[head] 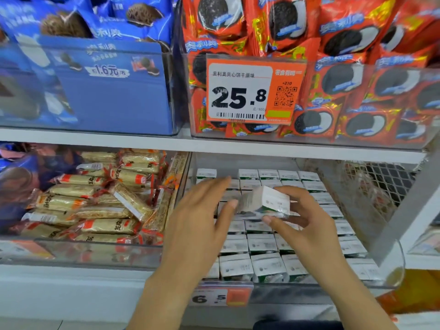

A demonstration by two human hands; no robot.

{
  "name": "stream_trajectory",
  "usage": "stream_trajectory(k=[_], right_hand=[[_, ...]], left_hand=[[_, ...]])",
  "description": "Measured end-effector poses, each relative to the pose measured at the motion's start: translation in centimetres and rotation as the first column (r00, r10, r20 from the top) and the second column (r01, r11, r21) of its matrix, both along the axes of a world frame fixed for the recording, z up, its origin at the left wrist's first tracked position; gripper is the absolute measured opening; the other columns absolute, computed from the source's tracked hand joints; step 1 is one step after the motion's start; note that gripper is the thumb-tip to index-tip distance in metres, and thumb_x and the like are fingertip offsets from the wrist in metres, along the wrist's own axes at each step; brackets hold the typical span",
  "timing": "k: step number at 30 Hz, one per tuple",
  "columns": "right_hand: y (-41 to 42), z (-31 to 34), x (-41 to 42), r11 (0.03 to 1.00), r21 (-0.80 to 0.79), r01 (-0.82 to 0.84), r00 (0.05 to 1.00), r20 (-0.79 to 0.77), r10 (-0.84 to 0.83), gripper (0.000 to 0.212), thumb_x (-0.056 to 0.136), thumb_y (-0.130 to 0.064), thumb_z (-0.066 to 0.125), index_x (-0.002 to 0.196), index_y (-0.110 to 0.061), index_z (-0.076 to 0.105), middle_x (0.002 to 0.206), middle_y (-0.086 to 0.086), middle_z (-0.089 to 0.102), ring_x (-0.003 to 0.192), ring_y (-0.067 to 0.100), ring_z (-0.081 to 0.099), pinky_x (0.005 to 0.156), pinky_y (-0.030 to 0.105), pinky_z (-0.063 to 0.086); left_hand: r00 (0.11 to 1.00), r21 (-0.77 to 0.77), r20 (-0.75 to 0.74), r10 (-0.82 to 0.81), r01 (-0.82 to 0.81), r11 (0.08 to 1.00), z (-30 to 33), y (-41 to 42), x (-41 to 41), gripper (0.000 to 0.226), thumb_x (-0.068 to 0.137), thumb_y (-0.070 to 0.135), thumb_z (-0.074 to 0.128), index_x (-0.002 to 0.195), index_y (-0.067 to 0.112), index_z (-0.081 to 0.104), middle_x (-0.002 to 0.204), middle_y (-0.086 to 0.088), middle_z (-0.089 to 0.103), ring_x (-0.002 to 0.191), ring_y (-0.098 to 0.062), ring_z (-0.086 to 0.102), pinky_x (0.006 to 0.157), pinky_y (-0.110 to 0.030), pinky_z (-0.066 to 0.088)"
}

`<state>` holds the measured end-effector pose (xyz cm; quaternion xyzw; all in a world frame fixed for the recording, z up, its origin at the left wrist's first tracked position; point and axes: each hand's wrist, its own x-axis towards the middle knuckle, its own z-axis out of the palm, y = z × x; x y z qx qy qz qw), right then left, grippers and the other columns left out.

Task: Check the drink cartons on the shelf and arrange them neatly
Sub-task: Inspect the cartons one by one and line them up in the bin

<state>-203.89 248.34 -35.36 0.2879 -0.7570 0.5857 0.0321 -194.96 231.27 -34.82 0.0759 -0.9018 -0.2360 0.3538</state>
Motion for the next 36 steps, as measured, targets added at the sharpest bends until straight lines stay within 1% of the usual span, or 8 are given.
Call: stream_trajectory(k=[3,6,15,20,24,27,32,36], right_hand=[[-0.1,-0.2,-1.2,0.998,-0.057,0.039,0.998,0.047,-0.036,0.042,0.075,-0.015,0.077,0.101,-0.04,0.057,0.1,-0.024,0.066,0.091,0.002,0.065,0.071,0.015,0.053],[-1.6,-0.1,-2.6,0.998,-0.034,0.053,0.998,0.019,-0.053,0.042,0.077,-0.008,0.076,0.1,-0.035,0.055,0.099,-0.015,0.065,0.092,0.005,0.063,0.068,0.021,0.056],[-9.1,0.3,-8.7,0.979,0.195,0.064,0.996,-0.074,-0.05,0.033,0.082,-0.01,0.073,0.112,-0.01,0.059,0.093,-0.009,0.058,0.087,0.009,0.056,0.065,0.003,0.045],[-11.1,-0.4,-10.8,0.887,0.447,0.117,0.978,-0.209,-0.024,0.03,0.084,-0.019,0.072,0.11,-0.006,0.062,0.103,0.013,0.067,0.093,0.03,0.063,0.082,0.041,0.053],[-12.2,-1.7,-11.7,0.785,0.606,0.125,0.968,-0.249,0.038,0.045,0.087,-0.024,0.068,0.13,-0.018,0.055,0.122,0.011,0.055,0.095,0.025,0.059,0.086,0.029,0.048],[-12.5,-2.4,-12.0,0.758,0.638,0.135,0.967,-0.251,0.039,0.042,0.091,-0.025,0.062,0.132,-0.018,0.055,0.106,0.008,0.05,0.079,0.019,0.054,0.085,0.026,0.046],[-12.0,-2.0,-12.0,0.743,0.657,0.127,0.95,-0.295,0.099,0.027,0.092,-0.02,0.06,0.119,-0.016,0.064,0.12,0.009,0.057,0.102,0.025,0.058,0.083,0.019,0.037],[-10.9,-0.4,-12.4,0.711,0.702,0.039,0.961,-0.222,0.166,0.014,0.085,-0.03,0.068,0.099,-0.026,0.066,0.106,-0.004,0.061,0.1,0.016,0.056,0.081,0.021,0.039]], left_hand=[[0.947,-0.018,0.259,0.193,-0.195,0.981,0.2,-2.2,0.1,0.057,0.095,0.037,0.05,0.145,0.013,0.039,0.15,-0.009,0.039,0.135,-0.024,0.04,0.107,-0.036,0.039],[0.841,-0.043,0.485,0.241,-0.252,0.967,-0.4,-3.0,-0.1,0.075,0.097,0.049,0.04,0.153,0.013,0.007,0.162,-0.005,0.006,0.141,-0.025,0.033,0.105,-0.036,0.039],[0.893,0.017,0.409,0.188,-0.214,0.977,-1.0,-3.3,-0.4,0.075,0.097,0.044,0.044,0.152,0.009,0.007,0.16,-0.008,0.012,0.142,-0.024,0.029,0.107,-0.034,0.036],[0.914,0.038,0.376,0.153,-0.18,0.983,-1.3,-3.5,-0.5,0.075,0.096,0.043,0.045,0.152,0.008,0.008,0.16,-0.008,0.013,0.143,-0.022,0.026,0.104,-0.033,0.04],[0.913,0.015,0.362,0.186,-0.205,0.979,-1.6,-3.5,-0.7,0.075,0.096,0.045,0.043,0.152,0.009,0.008,0.16,-0.007,0.014,0.141,-0.022,0.031,0.103,-0.033,0.041],[0.911,0.007,0.361,0.199,-0.216,0.976,-1.6,-3.4,-0.8,0.076,0.096,0.046,0.043,0.152,0.01,0.007,0.16,-0.006,0.014,0.141,-0.022,0.03,0.101,-0.032,0.042],[0.911,0.0,0.356,0.207,-0.221,0.975,-1.5,-3.4,-0.9,0.076,0.096,0.046,0.043,0.153,0.01,0.007,0.16,-0.007,0.015,0.14,-0.022,0.033,0.095,-0.031,0.046],[0.913,0.004,0.351,0.207,-0.222,0.975,-1.5,-3.3,-0.9,0.075,0.096,0.044,0.044,0.152,0.009,0.009,0.16,-0.007,0.016,0.138,-0.022,0.037,0.094,-0.031,0.047]])
